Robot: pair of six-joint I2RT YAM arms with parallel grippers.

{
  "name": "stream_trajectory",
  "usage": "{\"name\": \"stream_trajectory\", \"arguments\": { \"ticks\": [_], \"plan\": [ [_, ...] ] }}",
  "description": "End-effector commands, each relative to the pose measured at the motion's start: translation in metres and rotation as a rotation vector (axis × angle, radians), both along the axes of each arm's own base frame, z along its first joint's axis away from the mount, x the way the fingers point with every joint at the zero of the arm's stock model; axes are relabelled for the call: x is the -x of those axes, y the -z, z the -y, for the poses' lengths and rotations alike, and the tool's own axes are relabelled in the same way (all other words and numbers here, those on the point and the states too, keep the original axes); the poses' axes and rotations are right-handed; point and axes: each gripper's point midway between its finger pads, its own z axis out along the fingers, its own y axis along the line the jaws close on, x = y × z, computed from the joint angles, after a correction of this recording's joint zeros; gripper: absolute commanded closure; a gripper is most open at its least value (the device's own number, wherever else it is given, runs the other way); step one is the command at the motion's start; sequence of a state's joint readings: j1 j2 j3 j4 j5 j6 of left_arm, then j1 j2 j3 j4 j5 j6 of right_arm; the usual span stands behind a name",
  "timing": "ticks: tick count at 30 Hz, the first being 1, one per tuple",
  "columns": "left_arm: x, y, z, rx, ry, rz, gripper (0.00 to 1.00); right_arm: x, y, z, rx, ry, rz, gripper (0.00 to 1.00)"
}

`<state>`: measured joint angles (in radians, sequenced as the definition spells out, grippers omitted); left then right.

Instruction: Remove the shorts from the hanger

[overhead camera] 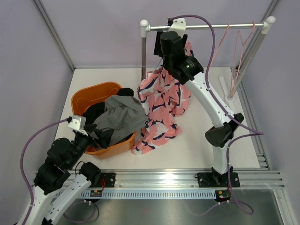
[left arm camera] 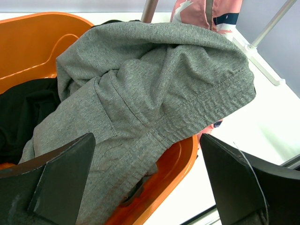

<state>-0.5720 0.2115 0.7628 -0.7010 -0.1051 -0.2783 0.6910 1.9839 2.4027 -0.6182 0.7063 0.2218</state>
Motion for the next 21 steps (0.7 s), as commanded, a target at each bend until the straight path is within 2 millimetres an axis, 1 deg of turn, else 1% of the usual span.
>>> {"name": "stream_trajectory", "arguments": {
  "ticks": [1,4,6,9,10,15,16,21],
  "plan": [
    [-0.003,-0.009,0.005,0.009,0.018,0.034,0.01,-0.003,-0.018,0.014,-0.055,0.049,0.047,0.27],
    [-0.003,-0.008,0.006,0.005,0.021,0.029,0.01,-0.004,-0.018,0.016,-0.052,0.046,0.043,0.33],
    [-0.004,-0.008,0.005,0.005,0.019,0.029,0.01,-0.005,-0.016,0.016,-0.051,0.037,0.038,0.4],
    [-0.003,-0.009,0.005,0.006,0.019,0.03,0.01,-0.006,-0.013,0.017,-0.057,0.025,0.024,0.45],
    [-0.003,-0.009,0.005,0.006,0.019,0.03,0.01,-0.007,-0.011,0.018,-0.054,0.028,0.021,0.49],
    [-0.004,-0.008,0.006,0.003,0.021,0.025,0.01,-0.006,-0.009,0.021,-0.049,0.021,0.01,0.55],
    [-0.004,-0.007,0.007,0.002,0.023,0.024,0.01,-0.006,-0.008,0.022,-0.047,0.021,0.006,0.58],
    [-0.004,-0.008,0.007,0.003,0.023,0.025,0.01,-0.005,-0.005,0.026,-0.041,0.014,-0.003,0.67]
  ]
}}
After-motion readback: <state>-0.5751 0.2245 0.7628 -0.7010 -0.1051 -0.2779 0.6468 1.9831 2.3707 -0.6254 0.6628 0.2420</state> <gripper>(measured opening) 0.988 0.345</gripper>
